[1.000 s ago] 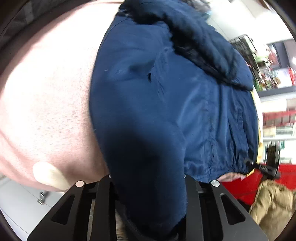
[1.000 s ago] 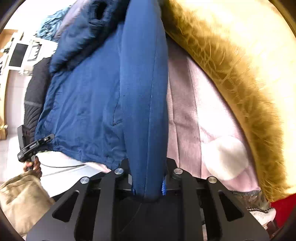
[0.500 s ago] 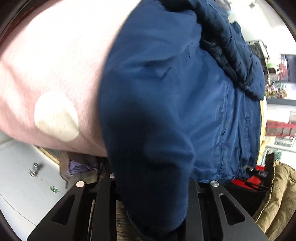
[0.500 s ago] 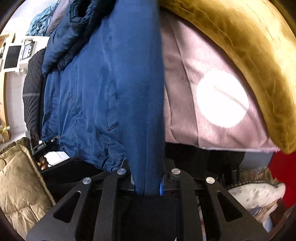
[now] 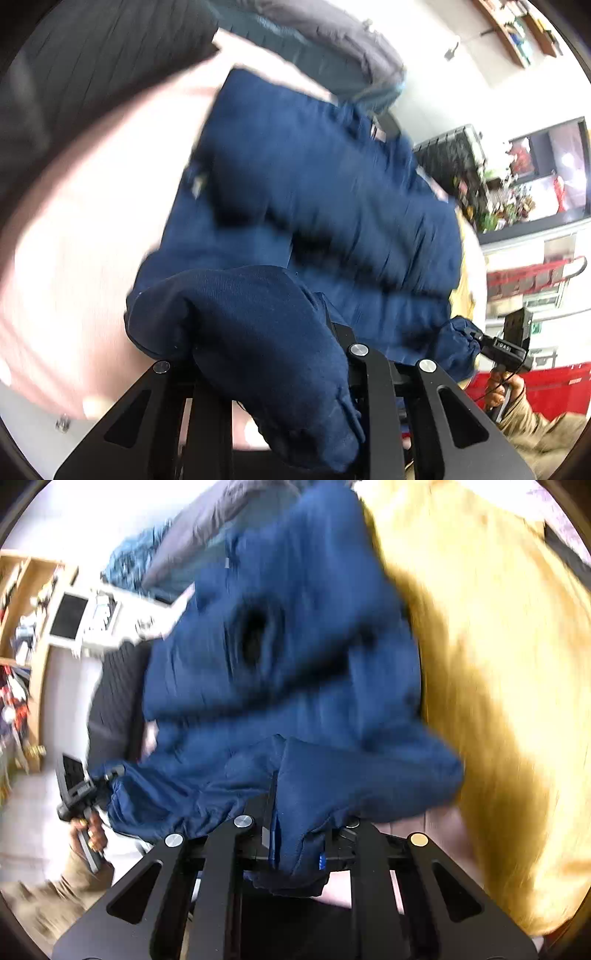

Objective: Fold large clothes

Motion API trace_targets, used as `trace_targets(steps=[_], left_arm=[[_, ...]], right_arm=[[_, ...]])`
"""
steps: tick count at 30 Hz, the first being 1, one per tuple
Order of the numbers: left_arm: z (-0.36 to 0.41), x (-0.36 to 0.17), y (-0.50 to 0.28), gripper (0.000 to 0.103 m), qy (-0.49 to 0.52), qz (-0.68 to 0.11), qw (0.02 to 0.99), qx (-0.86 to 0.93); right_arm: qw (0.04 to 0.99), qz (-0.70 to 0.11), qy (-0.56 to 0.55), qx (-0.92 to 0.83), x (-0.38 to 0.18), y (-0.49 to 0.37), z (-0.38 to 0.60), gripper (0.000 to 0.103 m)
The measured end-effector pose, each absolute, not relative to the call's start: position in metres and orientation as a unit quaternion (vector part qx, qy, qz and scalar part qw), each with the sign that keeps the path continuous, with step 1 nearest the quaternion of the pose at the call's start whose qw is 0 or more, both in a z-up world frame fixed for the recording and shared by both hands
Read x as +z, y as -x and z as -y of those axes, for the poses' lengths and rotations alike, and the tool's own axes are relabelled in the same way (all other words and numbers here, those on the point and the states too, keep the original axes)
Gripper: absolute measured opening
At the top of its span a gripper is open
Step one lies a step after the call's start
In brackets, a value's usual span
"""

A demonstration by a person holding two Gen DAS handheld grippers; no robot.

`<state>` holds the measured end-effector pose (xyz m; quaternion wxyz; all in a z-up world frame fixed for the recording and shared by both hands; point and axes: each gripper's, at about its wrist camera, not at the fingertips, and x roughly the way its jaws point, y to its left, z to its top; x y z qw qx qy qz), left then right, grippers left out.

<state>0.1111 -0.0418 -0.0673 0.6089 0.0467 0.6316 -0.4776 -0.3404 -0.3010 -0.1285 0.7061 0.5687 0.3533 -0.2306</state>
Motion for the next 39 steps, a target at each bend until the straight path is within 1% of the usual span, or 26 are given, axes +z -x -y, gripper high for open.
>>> trace_targets(steps=[3,8,12,14,16,19,21,23,24,25,26,28,29,30,31,32,33,35,36,39], left_arm=[[0.076,-0.052,-0.129,0.023,-0.019,-0.622,0.616,-0.483],[0.149,-0.024,-0.159,0.023,-0.036,-0.588,0.641,-0.492],[0.197,-0.029,-0.186,0.023,-0.024,-0.606,0.645,-0.465],[0.211,-0.036,-0.199,0.023,0.001,-0.623,0.64,-0.449],[0.219,-0.048,-0.211,0.027,0.034,-0.65,0.629,-0.425],[0.225,-0.07,-0.223,0.034,0.073,-0.697,0.592,-0.398],[0.215,-0.077,-0.227,0.039,0.099,-0.72,0.564,-0.392],[0.205,-0.076,-0.233,0.044,0.129,-0.726,0.542,-0.404],[0.197,-0.073,-0.235,0.049,0.144,-0.726,0.53,-0.413],[0.193,-0.071,-0.238,0.057,0.151,-0.727,0.524,-0.418],[0.186,-0.066,-0.24,0.059,0.158,-0.723,0.522,-0.423],[0.173,-0.054,-0.243,0.069,0.163,-0.71,0.532,-0.432],[0.167,-0.047,-0.246,0.073,0.16,-0.702,0.545,-0.43],[0.161,-0.04,-0.25,0.086,0.155,-0.687,0.569,-0.424],[0.154,-0.031,-0.254,0.093,0.148,-0.666,0.602,-0.414],[0.145,-0.024,-0.257,0.094,0.14,-0.648,0.629,-0.407],[0.139,-0.02,-0.258,0.094,0.134,-0.638,0.642,-0.404],[0.136,-0.023,-0.253,0.094,0.11,-0.639,0.646,-0.402],[0.138,-0.027,-0.248,0.094,0.08,-0.64,0.651,-0.401],[0.154,-0.044,-0.223,0.094,-0.03,-0.627,0.671,-0.395]], right_arm=[[0.708,-0.298,-0.598,-0.23,-0.113,0.347,0.342,0.015],[0.715,-0.248,-0.613,-0.227,-0.091,0.324,0.401,0.015],[0.7,-0.213,-0.641,-0.231,-0.089,0.302,0.441,0.015],[0.689,-0.196,-0.659,-0.229,-0.092,0.297,0.457,0.015],[0.675,-0.191,-0.673,-0.233,-0.1,0.286,0.475,0.015],[0.644,-0.207,-0.695,-0.244,-0.122,0.279,0.487,0.016],[0.613,-0.188,-0.732,-0.231,-0.138,0.283,0.493,0.019],[0.585,-0.16,-0.766,-0.213,-0.155,0.292,0.496,0.02],[0.57,-0.144,-0.784,-0.2,-0.164,0.296,0.497,0.021],[0.56,-0.135,-0.795,-0.189,-0.17,0.299,0.498,0.022],[0.555,-0.132,-0.801,-0.183,-0.173,0.3,0.499,0.024],[0.552,-0.129,-0.807,-0.167,-0.176,0.3,0.501,0.029],[0.551,-0.123,-0.81,-0.158,-0.177,0.3,0.502,0.035],[0.551,-0.115,-0.813,-0.149,-0.176,0.301,0.504,0.045],[0.553,-0.101,-0.816,-0.139,-0.174,0.302,0.504,0.05],[0.558,-0.09,-0.814,-0.131,-0.17,0.306,0.506,0.059],[0.569,-0.09,-0.806,-0.134,-0.164,0.308,0.505,0.063],[0.602,-0.107,-0.776,-0.153,-0.147,0.313,0.502,0.065],[0.63,-0.13,-0.746,-0.174,-0.135,0.314,0.501,0.066],[0.7,-0.214,-0.631,-0.255,-0.105,0.309,0.497,0.067]])
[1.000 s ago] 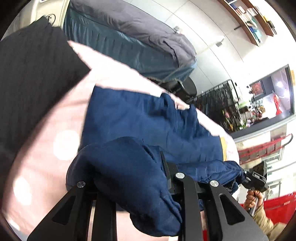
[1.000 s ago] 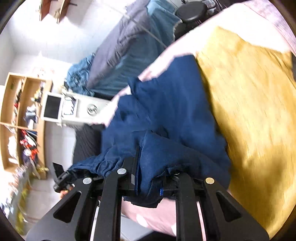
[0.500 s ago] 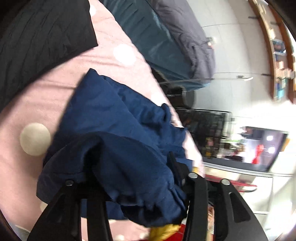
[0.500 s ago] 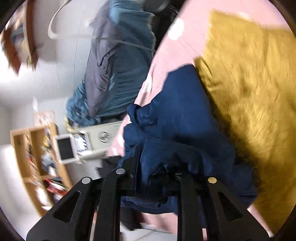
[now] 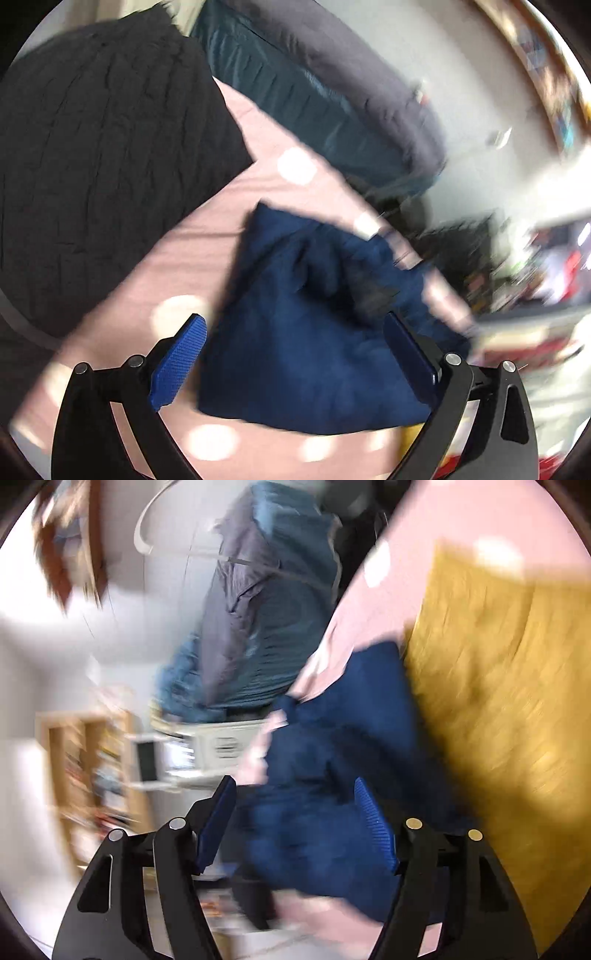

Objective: Fold large clothes

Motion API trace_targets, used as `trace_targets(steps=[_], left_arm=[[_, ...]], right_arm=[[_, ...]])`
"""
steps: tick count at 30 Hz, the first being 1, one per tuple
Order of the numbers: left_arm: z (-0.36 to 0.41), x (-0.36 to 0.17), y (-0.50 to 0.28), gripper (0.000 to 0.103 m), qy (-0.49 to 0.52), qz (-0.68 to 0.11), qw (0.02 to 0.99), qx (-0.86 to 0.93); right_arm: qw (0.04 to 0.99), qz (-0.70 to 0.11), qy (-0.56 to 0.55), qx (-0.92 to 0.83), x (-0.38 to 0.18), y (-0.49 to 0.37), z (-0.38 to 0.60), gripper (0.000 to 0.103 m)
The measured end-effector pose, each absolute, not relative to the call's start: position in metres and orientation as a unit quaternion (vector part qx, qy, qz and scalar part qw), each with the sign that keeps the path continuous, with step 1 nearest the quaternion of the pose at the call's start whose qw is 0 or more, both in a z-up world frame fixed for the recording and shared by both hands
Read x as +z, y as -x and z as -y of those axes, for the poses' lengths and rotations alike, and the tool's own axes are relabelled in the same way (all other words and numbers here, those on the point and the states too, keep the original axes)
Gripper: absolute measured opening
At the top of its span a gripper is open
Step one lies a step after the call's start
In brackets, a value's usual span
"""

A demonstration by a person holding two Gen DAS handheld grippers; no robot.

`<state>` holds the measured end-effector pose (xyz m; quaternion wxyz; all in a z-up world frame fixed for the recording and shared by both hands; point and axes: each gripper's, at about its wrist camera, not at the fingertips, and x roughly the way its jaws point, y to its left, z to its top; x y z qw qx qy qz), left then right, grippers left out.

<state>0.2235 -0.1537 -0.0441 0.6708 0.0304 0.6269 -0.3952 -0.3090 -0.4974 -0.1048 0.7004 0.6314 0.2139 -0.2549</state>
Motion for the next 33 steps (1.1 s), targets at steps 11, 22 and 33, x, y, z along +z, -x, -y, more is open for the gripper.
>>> trace_targets(steps=[11,22,33], left_arm=[[0.2,-0.121,-0.189,0.052,-0.125,-0.616,0.681,-0.376],[0.235,-0.151,-0.221,0.031,-0.153,-0.632,0.684,-0.33],[0.234,-0.161,-0.236,0.06,-0.143,-0.647,0.681,-0.311]], right_arm=[[0.763,-0.394,-0.403,-0.316,-0.112,0.233,0.466,0.023],[0.706,-0.407,-0.413,-0.406,-0.163,0.226,0.509,0.018],[0.684,-0.401,-0.413,-0.448,-0.162,0.242,0.504,0.066]])
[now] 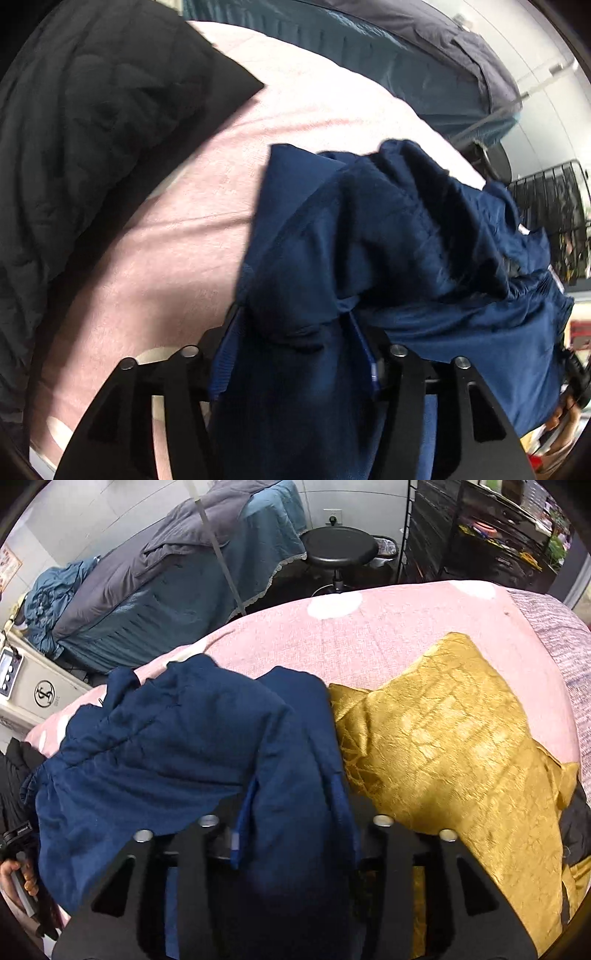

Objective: Fold large clothes

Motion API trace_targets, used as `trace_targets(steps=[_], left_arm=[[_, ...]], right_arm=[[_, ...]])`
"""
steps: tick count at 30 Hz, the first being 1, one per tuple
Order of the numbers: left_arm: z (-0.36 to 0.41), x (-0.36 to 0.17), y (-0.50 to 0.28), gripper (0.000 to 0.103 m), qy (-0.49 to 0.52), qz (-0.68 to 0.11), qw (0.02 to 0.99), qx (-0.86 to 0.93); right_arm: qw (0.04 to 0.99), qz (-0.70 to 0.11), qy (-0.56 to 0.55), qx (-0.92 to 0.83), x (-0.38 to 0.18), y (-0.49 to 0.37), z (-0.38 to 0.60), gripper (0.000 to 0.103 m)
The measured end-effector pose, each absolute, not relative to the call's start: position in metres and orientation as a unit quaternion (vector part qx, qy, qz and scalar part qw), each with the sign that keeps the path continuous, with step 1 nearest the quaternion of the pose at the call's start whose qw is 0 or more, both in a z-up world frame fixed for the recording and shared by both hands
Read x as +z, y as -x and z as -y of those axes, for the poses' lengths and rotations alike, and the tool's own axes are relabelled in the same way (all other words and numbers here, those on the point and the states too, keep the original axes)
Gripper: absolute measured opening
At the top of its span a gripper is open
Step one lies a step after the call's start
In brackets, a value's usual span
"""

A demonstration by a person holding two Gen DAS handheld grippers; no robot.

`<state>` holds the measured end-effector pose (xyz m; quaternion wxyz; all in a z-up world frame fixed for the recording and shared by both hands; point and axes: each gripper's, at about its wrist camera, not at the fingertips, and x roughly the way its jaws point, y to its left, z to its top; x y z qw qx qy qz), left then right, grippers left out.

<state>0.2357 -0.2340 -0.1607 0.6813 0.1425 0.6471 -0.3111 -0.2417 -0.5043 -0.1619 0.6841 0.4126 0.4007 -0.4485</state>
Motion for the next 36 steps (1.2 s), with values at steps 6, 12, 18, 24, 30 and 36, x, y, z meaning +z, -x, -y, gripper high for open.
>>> trace_targets(steps=[6,12,18,24,30,36], left_arm=[[0.204,-0.122,-0.241,0.069,-0.071,-0.635,0.698,-0.322],[0.174,-0.093,-0.228,0.079,-0.046,-0.624,0.698,-0.348],[0.138,-0.102,-0.197,0.081,-0.05,-0.642,0.677,-0.357],[0.107,-0.125,-0.183,0.081,0.013,-0.68,0.65,-0.338],[0.109,-0.122,-0.187,0.083,0.036,-0.683,0.646,-0.34],[0.126,-0.127,-0.194,0.085,0.021,-0.682,0.639,-0.355]], right_arm=[[0.691,-0.346,-0.47,-0.427,-0.14,0.266,0.49,0.069],[0.702,-0.315,-0.499,-0.398,-0.123,0.296,0.466,0.069],[0.704,-0.307,-0.528,-0.363,-0.128,0.329,0.438,0.079],[0.698,-0.291,-0.573,-0.316,-0.144,0.35,0.423,0.079],[0.695,-0.271,-0.598,-0.291,-0.15,0.35,0.431,0.079],[0.69,-0.291,-0.605,-0.272,-0.163,0.333,0.439,0.079]])
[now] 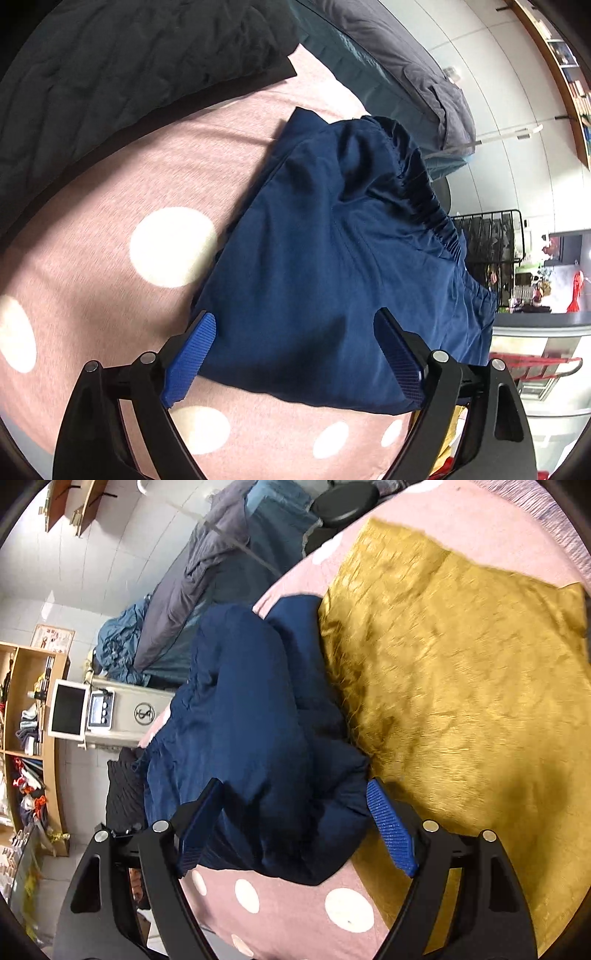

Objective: Fold large clothes

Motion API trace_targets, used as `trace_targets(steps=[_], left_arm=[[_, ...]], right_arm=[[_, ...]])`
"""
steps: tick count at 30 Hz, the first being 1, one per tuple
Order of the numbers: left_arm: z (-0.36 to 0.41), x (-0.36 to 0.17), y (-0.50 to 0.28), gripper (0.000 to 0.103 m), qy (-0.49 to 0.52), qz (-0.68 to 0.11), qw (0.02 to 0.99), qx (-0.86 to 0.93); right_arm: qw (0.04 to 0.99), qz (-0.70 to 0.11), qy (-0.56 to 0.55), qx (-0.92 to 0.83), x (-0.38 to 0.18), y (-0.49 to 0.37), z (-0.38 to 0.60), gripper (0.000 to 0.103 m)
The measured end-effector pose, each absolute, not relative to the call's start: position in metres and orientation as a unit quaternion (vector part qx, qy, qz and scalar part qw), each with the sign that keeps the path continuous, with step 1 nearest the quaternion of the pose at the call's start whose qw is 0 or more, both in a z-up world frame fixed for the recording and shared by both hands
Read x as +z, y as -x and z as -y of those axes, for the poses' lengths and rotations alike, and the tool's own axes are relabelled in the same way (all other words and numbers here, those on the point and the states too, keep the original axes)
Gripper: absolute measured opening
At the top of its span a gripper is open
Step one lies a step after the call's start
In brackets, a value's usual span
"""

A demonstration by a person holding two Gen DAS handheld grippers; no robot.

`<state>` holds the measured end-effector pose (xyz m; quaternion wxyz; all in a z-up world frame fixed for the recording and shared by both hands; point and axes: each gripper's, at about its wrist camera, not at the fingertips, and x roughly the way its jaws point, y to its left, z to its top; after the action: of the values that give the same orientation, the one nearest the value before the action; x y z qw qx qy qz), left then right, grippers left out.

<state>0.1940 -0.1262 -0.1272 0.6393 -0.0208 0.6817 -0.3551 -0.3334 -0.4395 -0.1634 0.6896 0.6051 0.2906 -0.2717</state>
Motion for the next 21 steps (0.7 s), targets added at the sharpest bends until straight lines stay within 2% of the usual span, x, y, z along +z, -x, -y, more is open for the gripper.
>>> trace_targets(steps=[6,12,16,21], left_arm=[[0.143,-0.145,-0.202,0.09,0.013,-0.69,0.626,-0.362],[0.162,-0.169,-0.21,0.096,-0.02,-0.698,0.619,-0.359],[0.168,-0.19,-0.223,0.098,-0.006,-0.719,0.599,-0.351],[0.182,-0.204,-0.235,0.098,-0.002,-0.725,0.593,-0.349]], right_arm=[[0.684,-0.31,-0.601,-0.274,-0.178,0.313,0.455,0.089],[0.692,-0.335,-0.584,-0.26,-0.19,0.29,0.466,0.092],[0.692,-0.355,-0.574,-0.256,-0.199,0.274,0.471,0.092],[0.696,-0.379,-0.554,-0.255,-0.208,0.248,0.474,0.098]])
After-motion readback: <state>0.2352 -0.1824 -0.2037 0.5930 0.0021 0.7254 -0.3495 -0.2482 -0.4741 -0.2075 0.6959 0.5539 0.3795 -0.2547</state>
